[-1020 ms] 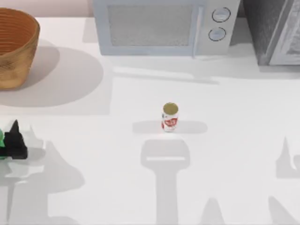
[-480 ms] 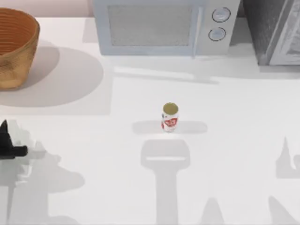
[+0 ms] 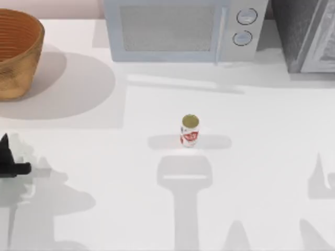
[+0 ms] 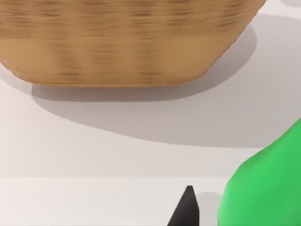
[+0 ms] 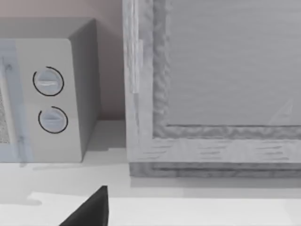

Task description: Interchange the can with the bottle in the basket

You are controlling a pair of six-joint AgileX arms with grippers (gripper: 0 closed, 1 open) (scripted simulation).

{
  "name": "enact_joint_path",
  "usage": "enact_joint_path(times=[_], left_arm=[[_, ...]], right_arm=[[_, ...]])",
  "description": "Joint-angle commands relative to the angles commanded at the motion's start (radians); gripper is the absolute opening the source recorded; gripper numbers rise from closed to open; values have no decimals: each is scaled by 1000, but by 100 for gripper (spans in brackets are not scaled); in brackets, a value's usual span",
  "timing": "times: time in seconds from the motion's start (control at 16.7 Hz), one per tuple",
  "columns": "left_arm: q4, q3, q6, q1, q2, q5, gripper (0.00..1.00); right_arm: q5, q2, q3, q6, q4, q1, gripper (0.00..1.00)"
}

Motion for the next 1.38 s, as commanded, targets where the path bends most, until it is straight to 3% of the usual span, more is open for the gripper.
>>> enact_joint_path(times=[0.24,0.42,0.78,0.96,1.14,1.38], left_arm=[[-11,5,1,1,-9,10,0],[-104,68,7,32,-88,74,0],[-556,351,28,131,-380,236,0],[-794,552,34,150,-445,279,0],[-1019,760,36,146,-442,271,0],[-1256,985,27,117,-373,197,0]], right_arm=[[0,0,0,0,0,0,100],[0,0,0,0,0,0,100],[0,0,0,0,0,0,100],[0,0,0,0,0,0,100],[0,0,0,0,0,0,100],[0,0,0,0,0,0,100]])
